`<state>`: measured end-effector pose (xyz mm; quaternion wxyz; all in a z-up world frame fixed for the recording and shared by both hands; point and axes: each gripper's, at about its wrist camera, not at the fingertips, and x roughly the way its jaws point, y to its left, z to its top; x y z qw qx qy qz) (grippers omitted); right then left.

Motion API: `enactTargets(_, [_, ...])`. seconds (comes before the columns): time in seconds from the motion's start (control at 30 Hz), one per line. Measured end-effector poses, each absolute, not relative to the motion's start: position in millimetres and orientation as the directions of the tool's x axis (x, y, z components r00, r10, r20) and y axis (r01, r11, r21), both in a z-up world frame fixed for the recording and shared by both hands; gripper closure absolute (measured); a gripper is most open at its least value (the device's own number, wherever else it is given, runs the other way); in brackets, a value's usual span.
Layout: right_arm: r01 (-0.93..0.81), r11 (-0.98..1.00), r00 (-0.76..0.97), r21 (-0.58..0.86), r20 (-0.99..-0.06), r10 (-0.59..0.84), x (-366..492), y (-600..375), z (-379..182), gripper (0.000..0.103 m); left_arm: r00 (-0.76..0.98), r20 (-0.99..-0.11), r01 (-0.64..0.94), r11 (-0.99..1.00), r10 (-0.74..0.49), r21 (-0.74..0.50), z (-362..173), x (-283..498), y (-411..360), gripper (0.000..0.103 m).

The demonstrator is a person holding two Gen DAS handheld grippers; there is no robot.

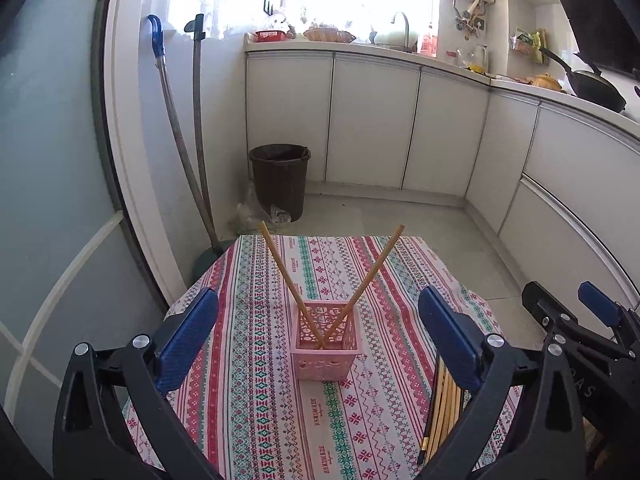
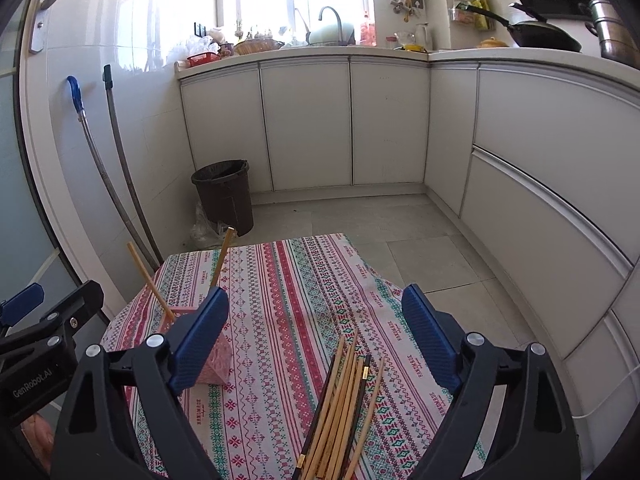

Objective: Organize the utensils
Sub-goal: 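Lift both open grippers away from the pink basket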

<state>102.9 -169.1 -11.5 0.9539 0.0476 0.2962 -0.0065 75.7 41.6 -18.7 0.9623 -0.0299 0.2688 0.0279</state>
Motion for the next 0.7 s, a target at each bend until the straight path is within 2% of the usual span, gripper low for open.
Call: enactTargets(0.7, [0.090, 0.988, 0.794, 0.123, -0.608, 0.003, 93, -192, -27, 0.009, 0.831, -0.555, -0.036, 0.999, 0.041, 0.021, -39, 76, 26, 0.007])
